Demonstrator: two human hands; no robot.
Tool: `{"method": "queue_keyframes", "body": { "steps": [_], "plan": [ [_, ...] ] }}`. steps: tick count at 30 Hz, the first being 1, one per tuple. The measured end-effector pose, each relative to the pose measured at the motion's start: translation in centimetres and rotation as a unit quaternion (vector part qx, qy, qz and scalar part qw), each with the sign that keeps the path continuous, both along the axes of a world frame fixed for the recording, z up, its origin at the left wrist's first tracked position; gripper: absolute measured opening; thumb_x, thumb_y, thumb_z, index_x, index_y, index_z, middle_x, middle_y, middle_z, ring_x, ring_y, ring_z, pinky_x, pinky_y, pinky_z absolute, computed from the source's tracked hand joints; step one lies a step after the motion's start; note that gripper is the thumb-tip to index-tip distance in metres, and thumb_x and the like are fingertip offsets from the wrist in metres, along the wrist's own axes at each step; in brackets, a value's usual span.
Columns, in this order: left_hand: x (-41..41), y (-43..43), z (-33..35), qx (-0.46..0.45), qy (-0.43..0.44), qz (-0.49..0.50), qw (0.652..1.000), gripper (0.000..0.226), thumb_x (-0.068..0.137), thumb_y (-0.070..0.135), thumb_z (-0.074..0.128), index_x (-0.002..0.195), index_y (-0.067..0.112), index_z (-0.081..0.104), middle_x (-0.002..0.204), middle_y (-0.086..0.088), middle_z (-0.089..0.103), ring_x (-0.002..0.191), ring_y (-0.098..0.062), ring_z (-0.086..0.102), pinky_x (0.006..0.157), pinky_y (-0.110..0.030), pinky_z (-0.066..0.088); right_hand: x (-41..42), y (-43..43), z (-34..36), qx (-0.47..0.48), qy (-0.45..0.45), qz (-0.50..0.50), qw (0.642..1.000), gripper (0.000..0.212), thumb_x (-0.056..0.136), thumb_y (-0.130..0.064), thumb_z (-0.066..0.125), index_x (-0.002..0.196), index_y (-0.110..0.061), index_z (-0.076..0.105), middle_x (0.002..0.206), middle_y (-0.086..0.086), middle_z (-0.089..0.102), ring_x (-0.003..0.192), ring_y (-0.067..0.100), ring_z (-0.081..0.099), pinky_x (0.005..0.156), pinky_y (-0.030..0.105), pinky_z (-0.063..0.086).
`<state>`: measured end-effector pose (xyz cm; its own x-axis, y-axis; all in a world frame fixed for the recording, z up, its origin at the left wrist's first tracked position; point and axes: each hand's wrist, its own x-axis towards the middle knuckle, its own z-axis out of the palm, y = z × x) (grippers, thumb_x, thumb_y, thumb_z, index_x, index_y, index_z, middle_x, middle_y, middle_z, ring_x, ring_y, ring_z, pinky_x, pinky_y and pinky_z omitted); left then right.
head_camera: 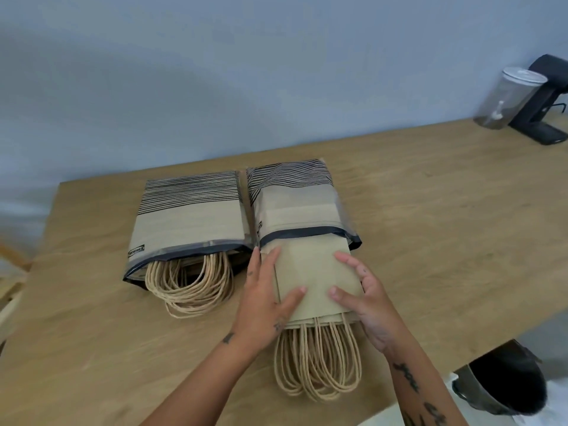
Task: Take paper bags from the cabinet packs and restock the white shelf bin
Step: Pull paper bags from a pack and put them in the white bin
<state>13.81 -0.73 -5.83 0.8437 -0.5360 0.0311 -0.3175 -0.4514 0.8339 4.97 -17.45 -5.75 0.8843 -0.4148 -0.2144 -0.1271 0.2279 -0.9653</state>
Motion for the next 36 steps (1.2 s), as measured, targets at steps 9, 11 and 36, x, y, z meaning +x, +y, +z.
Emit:
{"method": "queue_keyframes", "body": {
  "steps": [9, 11, 36],
  "plan": [
    [-1.0, 1.1, -0.5, -0.028, 0.041, -0.015, 0.999, 0.083, 0.076, 0.041, 0.070, 0.142, 0.043, 0.018, 0.158, 0.001, 0.008, 0.132, 0.010, 0.002, 0.106, -0.016, 0.009, -1.8, 1.8, -0.4, -0.009, -0.003, -0.018, 1.000, 0.062, 0.056, -0.016, 0.080, 0.111, -0.037, 0.062, 0.127, -0.004, 0.058, 0.112, 0.014, 0.061, 0.088, 0.034, 0.055],
    [-1.6, 1.5, -0.4, -0.042, 0.053, -0.017, 0.998, 0.082, 0.075, 0.038, 0.072, 0.135, 0.048, 0.018, 0.156, -0.001, 0.012, 0.136, 0.005, 0.005, 0.107, -0.017, 0.011, -2.5, 2.3, -0.5, -0.007, 0.000, -0.027, 1.000, 0.063, 0.057, -0.014, 0.079, 0.113, -0.034, 0.061, 0.130, 0.000, 0.057, 0.115, 0.018, 0.059, 0.093, 0.041, 0.052],
    [-10.1, 8.3, 1.5, -0.245, 0.245, 0.052, 0.937, 0.102, 0.049, 0.008, 0.091, 0.126, 0.054, 0.041, 0.131, 0.022, 0.052, 0.118, -0.002, 0.054, 0.099, -0.030, 0.047, -10.4, 8.7, 0.0, 0.027, 0.008, -0.008, 1.000, 0.059, 0.065, 0.014, 0.071, 0.108, -0.027, 0.064, 0.106, -0.002, 0.072, 0.099, 0.016, 0.068, 0.080, 0.033, 0.057]
  ]
}}
